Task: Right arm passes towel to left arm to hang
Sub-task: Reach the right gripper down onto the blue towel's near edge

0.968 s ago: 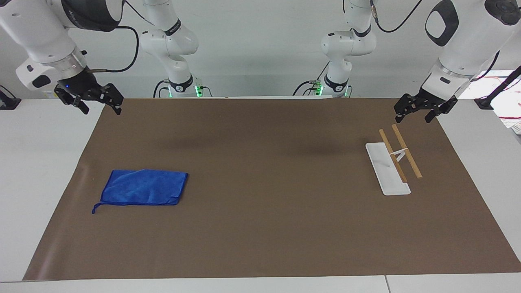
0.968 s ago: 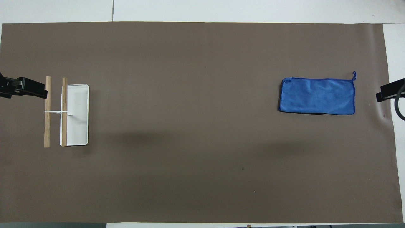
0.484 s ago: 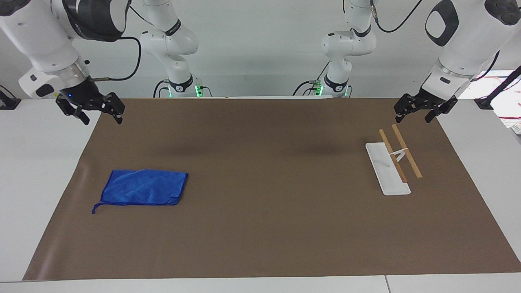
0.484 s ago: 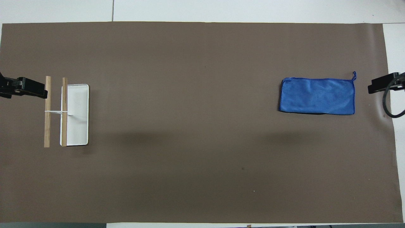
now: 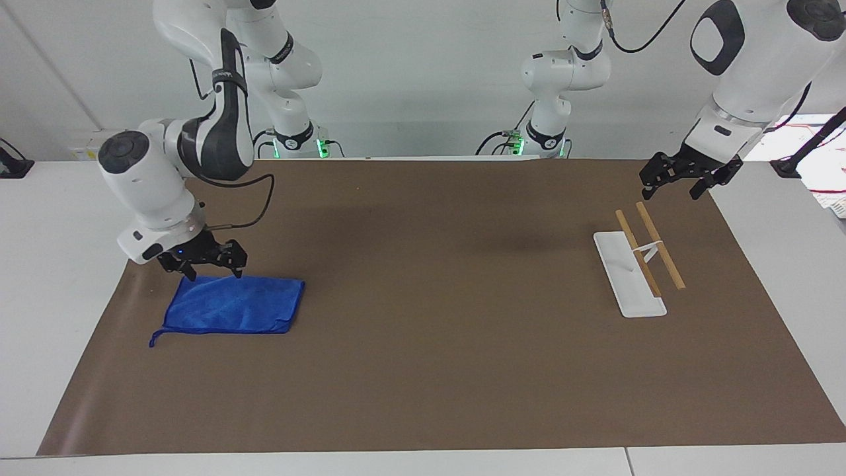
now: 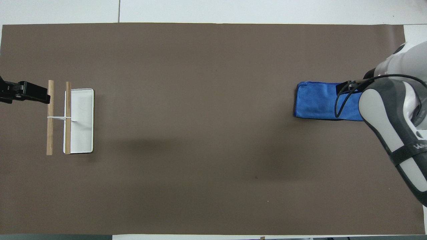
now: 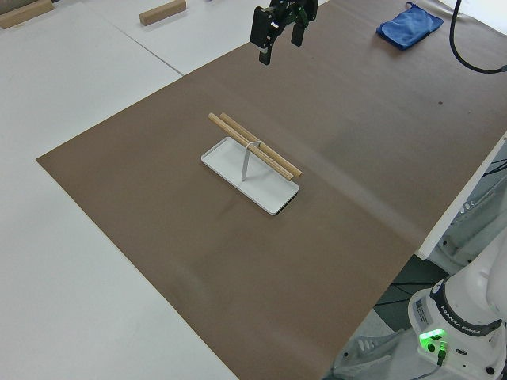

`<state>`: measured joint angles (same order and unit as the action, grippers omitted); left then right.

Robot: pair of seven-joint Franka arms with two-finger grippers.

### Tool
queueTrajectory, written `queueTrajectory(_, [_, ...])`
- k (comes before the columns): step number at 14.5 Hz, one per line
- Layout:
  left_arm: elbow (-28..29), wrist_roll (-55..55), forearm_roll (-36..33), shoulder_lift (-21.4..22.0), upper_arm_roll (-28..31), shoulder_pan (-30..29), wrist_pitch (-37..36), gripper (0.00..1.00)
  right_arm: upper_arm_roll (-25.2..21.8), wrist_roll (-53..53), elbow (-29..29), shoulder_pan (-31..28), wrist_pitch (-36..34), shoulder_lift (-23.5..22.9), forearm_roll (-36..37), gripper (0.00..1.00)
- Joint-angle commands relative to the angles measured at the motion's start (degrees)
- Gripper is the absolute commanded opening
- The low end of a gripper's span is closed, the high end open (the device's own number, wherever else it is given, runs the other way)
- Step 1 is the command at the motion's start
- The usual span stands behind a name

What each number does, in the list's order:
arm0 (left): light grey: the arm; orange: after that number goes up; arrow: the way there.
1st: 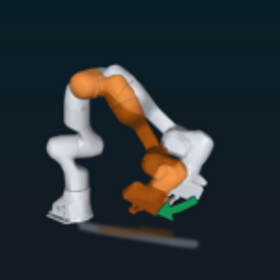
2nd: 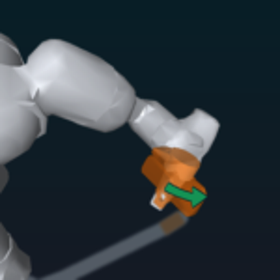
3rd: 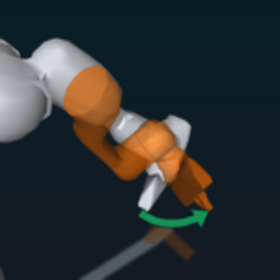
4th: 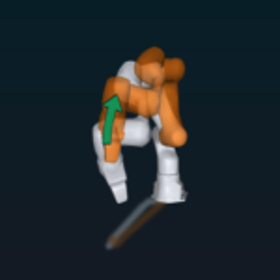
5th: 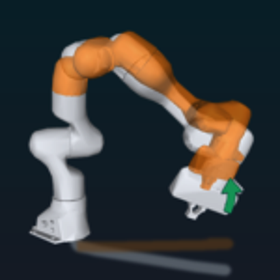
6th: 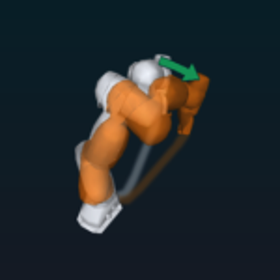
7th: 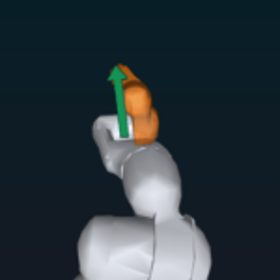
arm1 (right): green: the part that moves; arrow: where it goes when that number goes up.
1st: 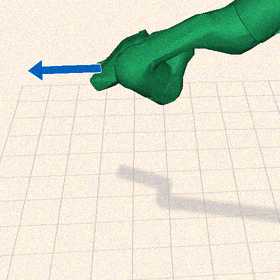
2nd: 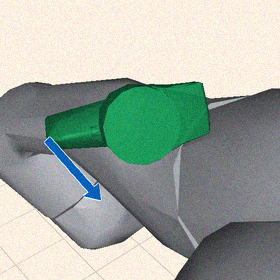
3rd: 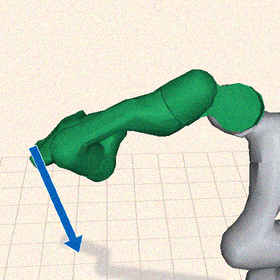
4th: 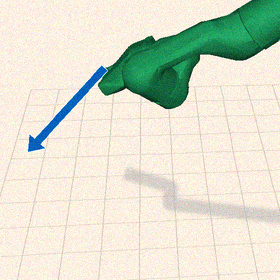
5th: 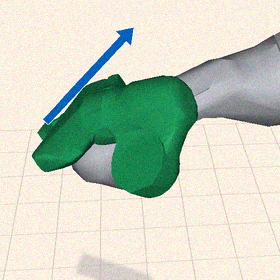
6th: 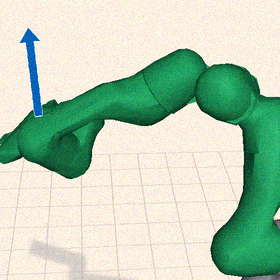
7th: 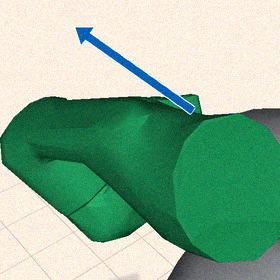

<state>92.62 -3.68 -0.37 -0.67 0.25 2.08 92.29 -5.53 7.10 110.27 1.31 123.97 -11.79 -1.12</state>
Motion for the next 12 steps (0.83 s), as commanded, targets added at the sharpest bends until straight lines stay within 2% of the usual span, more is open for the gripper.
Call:
queueTrajectory(1, [0.72,0.43,-0.51,0.67,0.10,0.03,0.35,1.00,0.08,1.43,2.40,-0.78,4.96,-2.79,-0.82,1.00])
queueTrajectory(5, [0.72,0.43,-0.51,0.76,0.10,0.03,0.35,1.00,0.08,1.17,2.66,-0.43,7.60,-6.13,-0.82,1.00])
queueTrajectory(12, [0.72,0.43,-0.51,0.76,0.10,0.03,0.35,1.00,0.08,0.90,4.15,-0.61,10.23,-7.63,-0.82,1.00])
